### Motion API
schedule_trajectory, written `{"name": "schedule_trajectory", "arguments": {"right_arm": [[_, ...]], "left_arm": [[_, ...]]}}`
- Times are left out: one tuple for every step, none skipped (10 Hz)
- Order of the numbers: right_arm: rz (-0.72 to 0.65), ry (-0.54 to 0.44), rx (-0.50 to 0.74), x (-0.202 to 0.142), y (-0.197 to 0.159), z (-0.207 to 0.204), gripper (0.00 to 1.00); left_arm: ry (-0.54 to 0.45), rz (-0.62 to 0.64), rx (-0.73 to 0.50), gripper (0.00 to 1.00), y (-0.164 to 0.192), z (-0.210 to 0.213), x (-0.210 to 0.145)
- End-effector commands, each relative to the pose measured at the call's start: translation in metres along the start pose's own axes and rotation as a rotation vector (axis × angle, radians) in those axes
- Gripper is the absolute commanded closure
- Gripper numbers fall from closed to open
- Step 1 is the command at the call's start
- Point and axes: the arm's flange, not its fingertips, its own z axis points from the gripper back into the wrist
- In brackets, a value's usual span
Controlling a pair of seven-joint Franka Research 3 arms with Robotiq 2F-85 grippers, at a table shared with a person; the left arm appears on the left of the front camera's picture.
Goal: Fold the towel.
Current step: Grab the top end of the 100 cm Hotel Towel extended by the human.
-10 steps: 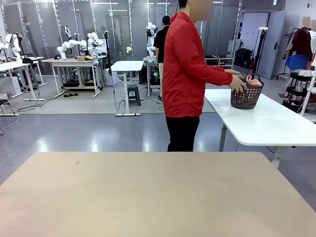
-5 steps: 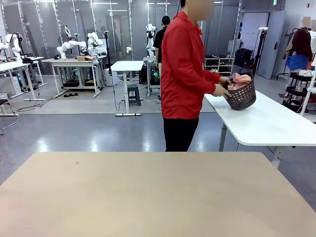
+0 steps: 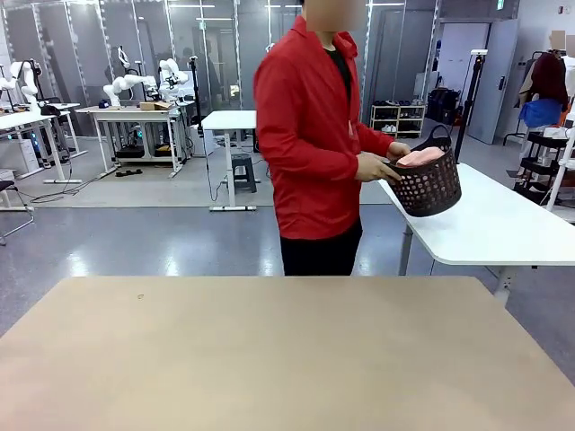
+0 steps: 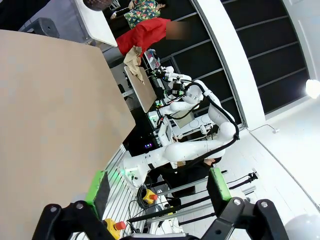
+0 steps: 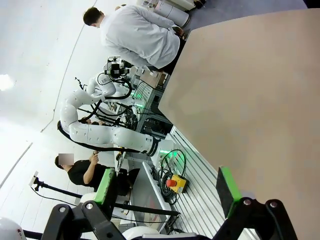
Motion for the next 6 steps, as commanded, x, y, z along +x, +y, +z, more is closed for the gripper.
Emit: {"name": "schedule_trajectory", "arguments": {"right_arm": [[0.024,-0.007,0.014,0.0013,-0.0004,0.0017,0.00],[0.024,-0.007,0.014,0.0013,-0.0004,0.0017,0.00],[0.024,-0.007,0.014,0.0013,-0.0004,0.0017,0.00],[0.024,-0.007,0.014,0.0013,-0.0004,0.0017,0.00],[0.024,-0.007,0.014,0.0013,-0.0004,0.0017,0.00],[0.024,-0.007,0.014,0.0013,-0.0004,0.0017,0.00]], "left_arm": [[-0.003,-0.016,-0.023,0.00,0.0006,0.0005,-0.0010],[-0.003,-0.016,-0.023,0.00,0.0006,0.0005,-0.0010],[-0.003,-0.016,-0.023,0.00,0.0006,0.0005,-0.0010],[-0.003,-0.016,-0.023,0.00,0.0006,0.0005,-0.0010],[-0.003,-0.016,-0.023,0.00,0.0006,0.0005,-0.0010],[-0.003,-0.016,-0.023,0.00,0.0006,0.0005,-0.0010]]}}
